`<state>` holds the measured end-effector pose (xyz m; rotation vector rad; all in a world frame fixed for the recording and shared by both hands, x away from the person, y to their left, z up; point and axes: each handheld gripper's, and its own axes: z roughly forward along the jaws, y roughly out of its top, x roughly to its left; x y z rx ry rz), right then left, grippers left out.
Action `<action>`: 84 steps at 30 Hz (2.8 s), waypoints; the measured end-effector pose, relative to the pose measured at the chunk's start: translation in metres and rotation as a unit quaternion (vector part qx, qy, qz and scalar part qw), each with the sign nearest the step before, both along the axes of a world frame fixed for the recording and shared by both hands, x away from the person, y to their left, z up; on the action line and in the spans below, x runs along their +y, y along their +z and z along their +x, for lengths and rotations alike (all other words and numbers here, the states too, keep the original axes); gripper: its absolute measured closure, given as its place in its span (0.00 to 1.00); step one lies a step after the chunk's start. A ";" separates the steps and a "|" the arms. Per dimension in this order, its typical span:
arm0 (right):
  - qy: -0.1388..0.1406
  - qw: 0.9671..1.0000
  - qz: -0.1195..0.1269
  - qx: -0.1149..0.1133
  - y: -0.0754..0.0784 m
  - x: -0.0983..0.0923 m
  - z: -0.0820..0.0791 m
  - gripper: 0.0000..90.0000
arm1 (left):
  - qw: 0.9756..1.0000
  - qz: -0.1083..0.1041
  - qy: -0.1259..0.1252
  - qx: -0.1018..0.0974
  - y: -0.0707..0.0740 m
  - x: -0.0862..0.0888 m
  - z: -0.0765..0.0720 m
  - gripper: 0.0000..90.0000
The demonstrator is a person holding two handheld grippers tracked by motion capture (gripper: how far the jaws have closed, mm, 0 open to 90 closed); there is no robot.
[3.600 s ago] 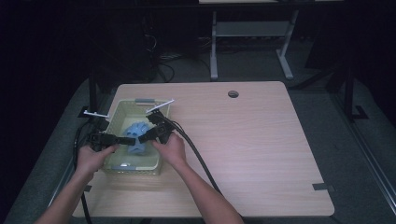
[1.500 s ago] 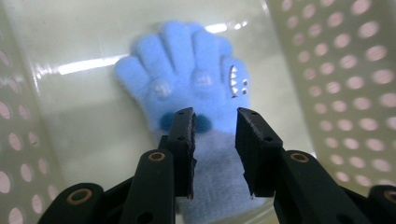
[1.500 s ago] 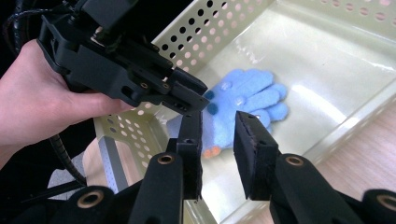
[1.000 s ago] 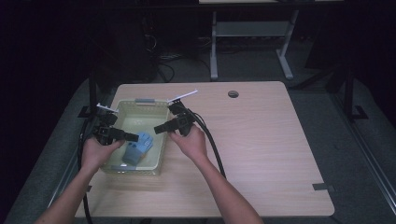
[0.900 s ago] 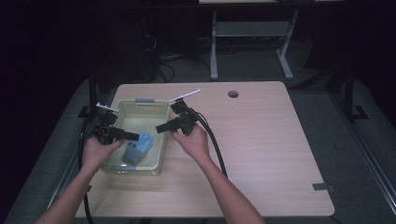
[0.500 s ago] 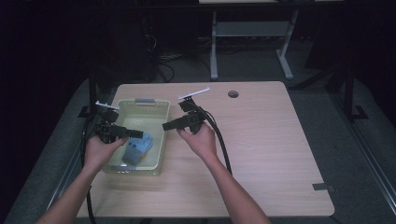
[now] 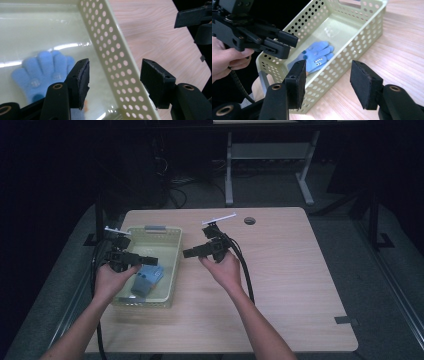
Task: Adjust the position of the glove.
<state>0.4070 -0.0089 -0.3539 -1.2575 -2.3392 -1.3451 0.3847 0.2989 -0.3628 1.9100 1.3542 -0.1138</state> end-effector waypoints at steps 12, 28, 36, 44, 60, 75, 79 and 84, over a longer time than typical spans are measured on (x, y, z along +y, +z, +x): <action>-0.010 1.000 -0.001 -0.009 0.004 -0.019 -0.001 0.47 | 1.000 -0.017 -0.007 -0.018 0.009 -0.011 -0.001 0.41; -0.026 1.000 0.000 -0.011 0.008 -0.049 -0.004 0.40 | 0.998 -0.038 -0.022 -0.033 0.015 -0.035 0.000 0.36; -0.035 0.999 0.004 -0.011 0.006 -0.061 -0.006 0.38 | 0.998 -0.047 -0.028 -0.036 0.018 -0.046 0.001 0.34; -0.045 0.999 0.001 -0.014 0.002 -0.076 -0.008 0.35 | 0.997 -0.053 -0.035 -0.039 0.018 -0.063 0.002 0.32; -0.068 0.998 -0.003 -0.005 -0.007 -0.108 -0.013 0.33 | 0.996 -0.065 -0.049 -0.040 0.012 -0.092 0.003 0.31; -0.089 0.996 -0.003 0.005 -0.019 -0.139 -0.021 0.32 | 0.995 -0.068 -0.070 -0.031 0.006 -0.119 0.005 0.30; -0.098 0.995 -0.009 0.007 -0.023 -0.149 -0.023 0.32 | 0.994 -0.073 -0.076 -0.032 0.003 -0.126 0.004 0.30; -0.111 0.994 -0.010 0.013 -0.029 -0.164 -0.026 0.32 | 0.993 -0.080 -0.077 -0.029 0.001 -0.134 0.005 0.30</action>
